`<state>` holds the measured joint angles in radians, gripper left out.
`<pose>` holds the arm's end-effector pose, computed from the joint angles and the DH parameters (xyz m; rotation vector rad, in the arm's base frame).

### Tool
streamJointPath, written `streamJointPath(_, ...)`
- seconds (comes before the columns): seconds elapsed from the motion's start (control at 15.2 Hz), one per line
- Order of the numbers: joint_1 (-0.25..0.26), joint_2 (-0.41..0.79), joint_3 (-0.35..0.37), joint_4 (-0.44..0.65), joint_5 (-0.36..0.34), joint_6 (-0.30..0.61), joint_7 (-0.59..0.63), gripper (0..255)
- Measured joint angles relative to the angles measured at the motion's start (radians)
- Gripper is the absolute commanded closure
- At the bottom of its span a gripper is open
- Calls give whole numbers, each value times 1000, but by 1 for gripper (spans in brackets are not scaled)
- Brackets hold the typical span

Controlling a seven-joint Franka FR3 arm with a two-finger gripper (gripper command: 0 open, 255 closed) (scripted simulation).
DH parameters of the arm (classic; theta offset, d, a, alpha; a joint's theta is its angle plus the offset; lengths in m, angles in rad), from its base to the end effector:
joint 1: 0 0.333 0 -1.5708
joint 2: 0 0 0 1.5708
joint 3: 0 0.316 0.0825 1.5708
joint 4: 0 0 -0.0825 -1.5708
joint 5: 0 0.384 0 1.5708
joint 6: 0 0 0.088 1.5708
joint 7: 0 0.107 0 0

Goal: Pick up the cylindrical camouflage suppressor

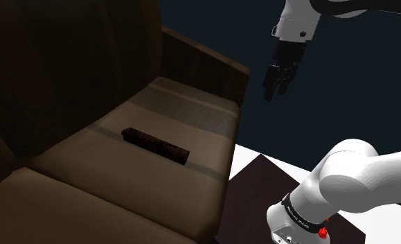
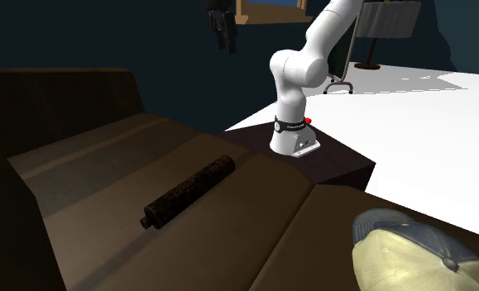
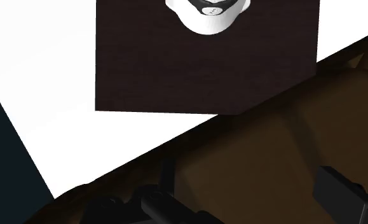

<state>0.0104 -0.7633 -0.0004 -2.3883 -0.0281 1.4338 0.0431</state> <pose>0.2951 -0.0004 0.5582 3.0942 -0.0528 -0.2955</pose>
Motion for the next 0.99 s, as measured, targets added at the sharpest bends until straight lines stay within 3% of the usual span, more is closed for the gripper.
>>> streamJointPath(0.33,30,40,35,-30,30,90,14,0)
streamJointPath(0.99,113,275,144,-51,89,419,41,0)
